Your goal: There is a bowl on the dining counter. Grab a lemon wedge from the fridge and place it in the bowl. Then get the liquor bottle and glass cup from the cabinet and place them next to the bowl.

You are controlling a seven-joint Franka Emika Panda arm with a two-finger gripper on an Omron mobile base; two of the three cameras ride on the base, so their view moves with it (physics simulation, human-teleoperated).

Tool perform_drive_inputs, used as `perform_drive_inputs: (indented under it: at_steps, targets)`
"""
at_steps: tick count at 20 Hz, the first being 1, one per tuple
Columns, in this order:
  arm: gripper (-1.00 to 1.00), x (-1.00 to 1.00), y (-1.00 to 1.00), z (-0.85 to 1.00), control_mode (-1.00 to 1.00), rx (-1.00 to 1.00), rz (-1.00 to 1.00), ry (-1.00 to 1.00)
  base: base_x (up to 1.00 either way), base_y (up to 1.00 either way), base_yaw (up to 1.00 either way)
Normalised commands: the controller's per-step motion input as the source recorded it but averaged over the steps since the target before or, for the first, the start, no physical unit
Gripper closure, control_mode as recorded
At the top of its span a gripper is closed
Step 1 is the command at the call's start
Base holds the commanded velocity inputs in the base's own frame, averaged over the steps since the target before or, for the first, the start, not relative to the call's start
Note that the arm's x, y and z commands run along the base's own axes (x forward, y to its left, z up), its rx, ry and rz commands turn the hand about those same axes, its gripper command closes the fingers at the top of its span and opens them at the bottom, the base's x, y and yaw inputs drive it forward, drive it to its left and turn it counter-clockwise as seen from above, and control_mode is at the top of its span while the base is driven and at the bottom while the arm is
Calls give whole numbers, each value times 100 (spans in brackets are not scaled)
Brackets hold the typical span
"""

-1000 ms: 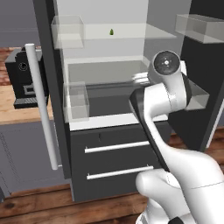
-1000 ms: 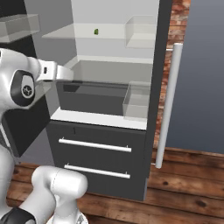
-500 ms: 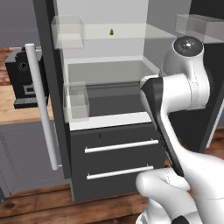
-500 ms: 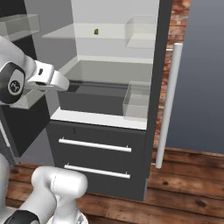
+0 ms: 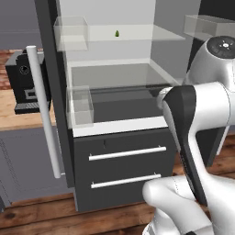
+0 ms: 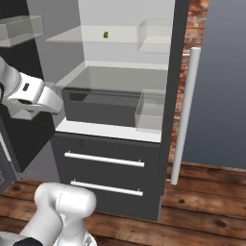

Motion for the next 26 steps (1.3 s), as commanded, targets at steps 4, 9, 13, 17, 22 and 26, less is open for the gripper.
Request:
perform_drive_inputs:
  at_steps: [4, 9, 13, 17, 22, 26]
  targets:
    - [-100, -13, 0, -9, -100, 0, 0, 0, 0, 0, 0]
    - [-100, 0, 0, -2, -100, 0, 0, 0, 0, 0, 0]
    - [-100, 17, 0, -2, -100, 0, 0, 0, 0, 0, 0]
    - [-100, 0, 0, 0, 100, 0, 0, 0, 81, 5, 0]
    - [-100, 0, 0, 0, 100, 0, 0, 0, 99, 13, 2]
    - [-100, 0, 0, 0, 100, 0, 0, 0, 100, 4, 1]
